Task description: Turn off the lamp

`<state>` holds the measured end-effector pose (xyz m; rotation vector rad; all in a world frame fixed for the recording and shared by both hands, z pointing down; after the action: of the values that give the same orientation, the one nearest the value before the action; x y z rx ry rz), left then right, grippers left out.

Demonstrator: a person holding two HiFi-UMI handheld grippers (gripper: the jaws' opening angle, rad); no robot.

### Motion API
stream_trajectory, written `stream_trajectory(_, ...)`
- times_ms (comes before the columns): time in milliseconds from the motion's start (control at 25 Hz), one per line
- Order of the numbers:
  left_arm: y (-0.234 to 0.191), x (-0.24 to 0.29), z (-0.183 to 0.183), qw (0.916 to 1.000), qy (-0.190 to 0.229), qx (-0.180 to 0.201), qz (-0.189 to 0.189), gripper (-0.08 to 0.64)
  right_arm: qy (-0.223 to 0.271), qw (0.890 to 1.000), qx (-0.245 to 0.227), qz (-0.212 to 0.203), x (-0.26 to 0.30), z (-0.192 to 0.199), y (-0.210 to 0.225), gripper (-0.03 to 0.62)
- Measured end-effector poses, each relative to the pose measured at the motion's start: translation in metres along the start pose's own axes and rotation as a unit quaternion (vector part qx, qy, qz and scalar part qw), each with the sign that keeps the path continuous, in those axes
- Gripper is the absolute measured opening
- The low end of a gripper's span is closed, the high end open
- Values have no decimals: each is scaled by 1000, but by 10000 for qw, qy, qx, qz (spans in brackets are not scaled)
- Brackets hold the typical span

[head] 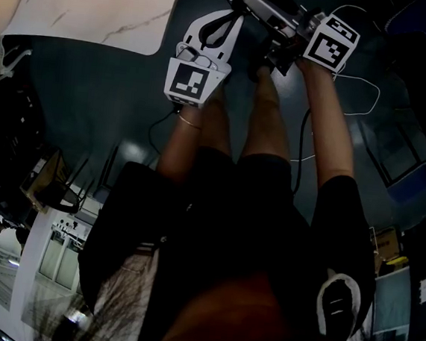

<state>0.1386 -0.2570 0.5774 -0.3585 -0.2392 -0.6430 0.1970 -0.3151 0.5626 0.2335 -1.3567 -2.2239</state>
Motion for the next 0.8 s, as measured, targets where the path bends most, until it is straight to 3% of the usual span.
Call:
stream_trajectory(200, 0, -1, 0, 9999, 87, -9, 49, 12, 13, 10000, 19, -17, 2, 1, -2, 106)
stream_trajectory(800, 0, 3, 2, 9997, -191, 129, 109, 12, -10, 9997, 235, 61, 2, 2, 3, 97)
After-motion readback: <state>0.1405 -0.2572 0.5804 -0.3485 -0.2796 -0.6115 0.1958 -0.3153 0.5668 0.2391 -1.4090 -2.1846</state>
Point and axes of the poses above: the fingertips, and each gripper's own axes: x forward along the fingers, y to its right, z out of its underside, the point moved 3 cm from there along -x, backward along the fingers, and after that the axes turned 12 degrees about z, right-handed, at the moved point
